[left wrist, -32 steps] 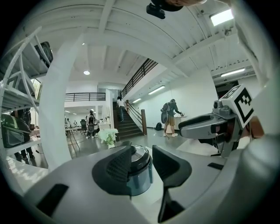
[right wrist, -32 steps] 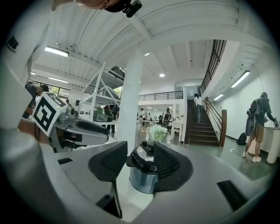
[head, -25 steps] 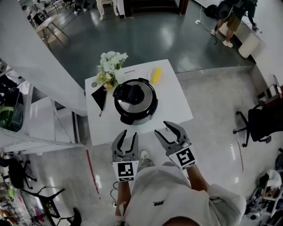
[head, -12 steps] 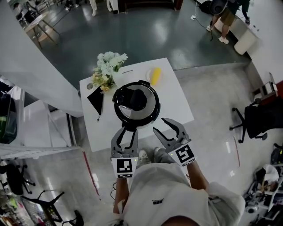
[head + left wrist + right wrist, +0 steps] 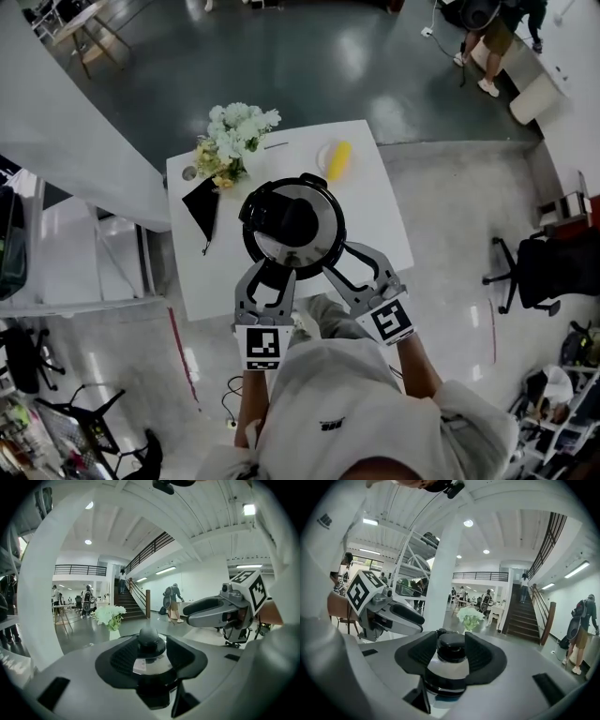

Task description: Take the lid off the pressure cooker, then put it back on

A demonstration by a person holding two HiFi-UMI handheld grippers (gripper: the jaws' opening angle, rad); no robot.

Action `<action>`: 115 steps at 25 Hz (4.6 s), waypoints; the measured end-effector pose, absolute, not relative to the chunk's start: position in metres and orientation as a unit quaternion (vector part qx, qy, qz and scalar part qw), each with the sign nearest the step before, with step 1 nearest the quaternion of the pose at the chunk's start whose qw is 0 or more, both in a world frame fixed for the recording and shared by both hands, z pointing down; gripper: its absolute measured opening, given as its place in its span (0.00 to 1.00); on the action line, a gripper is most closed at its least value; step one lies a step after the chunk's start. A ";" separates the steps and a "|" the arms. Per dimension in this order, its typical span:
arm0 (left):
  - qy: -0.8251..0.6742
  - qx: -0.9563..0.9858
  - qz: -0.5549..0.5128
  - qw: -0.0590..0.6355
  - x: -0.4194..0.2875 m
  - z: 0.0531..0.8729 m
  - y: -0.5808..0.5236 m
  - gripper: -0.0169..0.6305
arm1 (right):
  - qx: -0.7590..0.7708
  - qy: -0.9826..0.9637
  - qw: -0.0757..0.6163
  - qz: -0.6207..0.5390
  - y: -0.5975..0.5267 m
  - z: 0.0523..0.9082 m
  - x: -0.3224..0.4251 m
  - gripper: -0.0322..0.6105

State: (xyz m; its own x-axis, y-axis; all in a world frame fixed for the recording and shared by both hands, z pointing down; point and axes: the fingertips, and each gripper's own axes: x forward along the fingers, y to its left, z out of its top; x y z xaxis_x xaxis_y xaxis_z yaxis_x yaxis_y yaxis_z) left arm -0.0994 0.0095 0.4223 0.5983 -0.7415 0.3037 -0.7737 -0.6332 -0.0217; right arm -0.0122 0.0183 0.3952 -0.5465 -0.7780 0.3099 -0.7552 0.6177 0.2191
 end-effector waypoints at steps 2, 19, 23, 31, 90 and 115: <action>-0.427 0.890 0.150 0.059 -0.094 0.425 -0.001 0.35 | 0.422 -0.886 0.191 -0.025 0.006 0.399 -0.010 0.35; -0.515 0.834 0.168 0.102 -0.092 0.435 -0.045 0.37 | 0.184 -0.956 0.228 -0.026 -0.060 0.437 -0.023 0.40; -0.530 0.824 0.169 0.109 -0.096 0.438 -0.044 0.37 | 0.119 -0.961 0.244 -0.046 -0.061 0.447 -0.031 0.46; -0.512 0.836 0.160 0.115 -0.106 0.443 -0.048 0.37 | 0.008 -0.940 0.318 -0.121 -0.064 0.456 -0.051 0.54; -0.440 0.875 0.171 0.105 -0.115 0.450 -0.066 0.38 | 0.002 -0.873 0.487 -0.033 -0.071 0.490 -0.082 0.56; -0.451 0.869 0.172 0.110 -0.123 0.453 -0.059 0.38 | -0.071 -0.856 0.506 -0.074 -0.062 0.491 -0.077 0.49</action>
